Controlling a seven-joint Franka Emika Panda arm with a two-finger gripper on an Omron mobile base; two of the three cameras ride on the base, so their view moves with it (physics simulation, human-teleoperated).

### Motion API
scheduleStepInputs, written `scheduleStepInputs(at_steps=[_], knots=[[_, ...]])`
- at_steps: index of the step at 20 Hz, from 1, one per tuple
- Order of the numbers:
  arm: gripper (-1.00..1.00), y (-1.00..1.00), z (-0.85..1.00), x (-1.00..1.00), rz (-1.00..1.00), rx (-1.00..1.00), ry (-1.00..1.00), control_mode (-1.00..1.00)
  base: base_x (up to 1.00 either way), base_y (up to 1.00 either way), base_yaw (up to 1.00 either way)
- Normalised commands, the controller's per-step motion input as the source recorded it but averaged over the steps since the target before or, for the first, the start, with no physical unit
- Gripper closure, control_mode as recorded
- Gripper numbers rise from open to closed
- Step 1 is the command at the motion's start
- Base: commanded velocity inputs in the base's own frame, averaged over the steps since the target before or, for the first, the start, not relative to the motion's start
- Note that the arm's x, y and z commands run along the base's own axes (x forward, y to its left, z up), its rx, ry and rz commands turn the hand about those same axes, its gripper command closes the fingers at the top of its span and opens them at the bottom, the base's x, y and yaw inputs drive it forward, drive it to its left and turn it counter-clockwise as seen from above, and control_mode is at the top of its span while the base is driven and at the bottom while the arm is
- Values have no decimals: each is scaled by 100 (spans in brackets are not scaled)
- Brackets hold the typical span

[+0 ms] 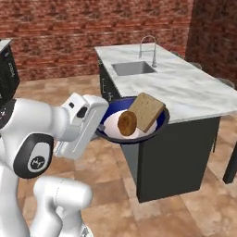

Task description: Pick up the heated bread from the toaster oven and place it in the bowl. Then move the bread bowl to the dining counter.

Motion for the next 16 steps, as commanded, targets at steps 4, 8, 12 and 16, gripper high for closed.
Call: scheduleStepInputs(at_steps=[4,8,12,16], knots=[[100,0,0,0,0,0,0,100,96,-100,47],[100,0,0,0,0,0,0,100,67,-100,45],[100,0,0,0,0,0,0,100,46,-100,44],[100,0,0,0,0,0,0,100,0,-100,40]])
